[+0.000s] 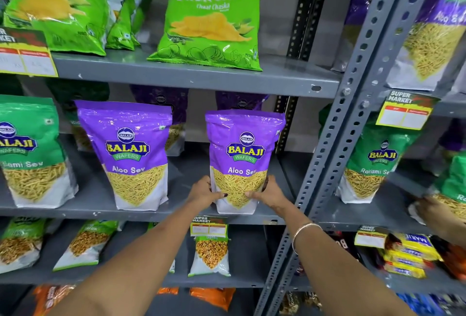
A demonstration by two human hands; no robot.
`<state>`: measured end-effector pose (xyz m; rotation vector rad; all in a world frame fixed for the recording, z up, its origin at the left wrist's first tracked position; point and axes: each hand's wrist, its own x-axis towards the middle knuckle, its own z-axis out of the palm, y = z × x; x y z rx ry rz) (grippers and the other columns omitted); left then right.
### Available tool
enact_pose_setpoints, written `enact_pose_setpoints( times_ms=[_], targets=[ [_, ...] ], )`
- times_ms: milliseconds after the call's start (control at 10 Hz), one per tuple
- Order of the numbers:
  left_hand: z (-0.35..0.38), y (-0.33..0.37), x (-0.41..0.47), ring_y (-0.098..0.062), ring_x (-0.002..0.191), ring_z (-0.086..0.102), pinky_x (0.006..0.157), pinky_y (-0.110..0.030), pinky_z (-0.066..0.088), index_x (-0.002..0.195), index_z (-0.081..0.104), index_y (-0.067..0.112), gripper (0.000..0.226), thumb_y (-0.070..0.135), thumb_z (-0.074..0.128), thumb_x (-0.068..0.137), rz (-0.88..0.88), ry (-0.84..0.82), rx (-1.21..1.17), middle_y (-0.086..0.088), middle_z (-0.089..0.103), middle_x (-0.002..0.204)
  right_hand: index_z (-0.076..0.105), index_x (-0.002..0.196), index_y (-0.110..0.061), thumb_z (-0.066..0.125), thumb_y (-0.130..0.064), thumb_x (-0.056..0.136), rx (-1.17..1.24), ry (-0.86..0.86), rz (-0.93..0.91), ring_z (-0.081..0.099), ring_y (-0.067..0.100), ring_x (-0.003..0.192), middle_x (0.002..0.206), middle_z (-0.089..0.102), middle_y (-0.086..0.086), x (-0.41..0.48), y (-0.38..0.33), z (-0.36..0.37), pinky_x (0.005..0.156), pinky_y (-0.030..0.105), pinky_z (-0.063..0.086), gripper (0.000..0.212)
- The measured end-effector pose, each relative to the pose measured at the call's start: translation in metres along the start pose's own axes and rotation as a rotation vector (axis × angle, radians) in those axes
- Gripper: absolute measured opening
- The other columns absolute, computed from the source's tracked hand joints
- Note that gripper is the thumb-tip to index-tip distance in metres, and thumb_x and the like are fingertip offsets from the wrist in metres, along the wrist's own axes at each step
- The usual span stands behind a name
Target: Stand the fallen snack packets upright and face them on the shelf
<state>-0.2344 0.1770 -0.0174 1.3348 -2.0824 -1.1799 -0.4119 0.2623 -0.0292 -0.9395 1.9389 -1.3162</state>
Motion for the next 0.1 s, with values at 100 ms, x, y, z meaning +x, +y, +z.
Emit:
enact_pose_setpoints(
  times_ms=[100],
  targets=[
    [-0.0041,0.0002,-0.0055,-0.031,0.119,0.051,0.095,-0.041,0.045,0.118,0.048,0.004,0.057,0.029,0.074,0.073,0.033,0.080,0.095,-0.016,0.051,0.130,0.031,0.135,-0.012,0.087,-0.053,0.043,-0.082,0.126,-0.097,0.041,0.029,0.131,0.138,0.044,0.013,-0.0080,-0.0144,0.0027,0.111,0.050,0.037,0.115]
  ],
)
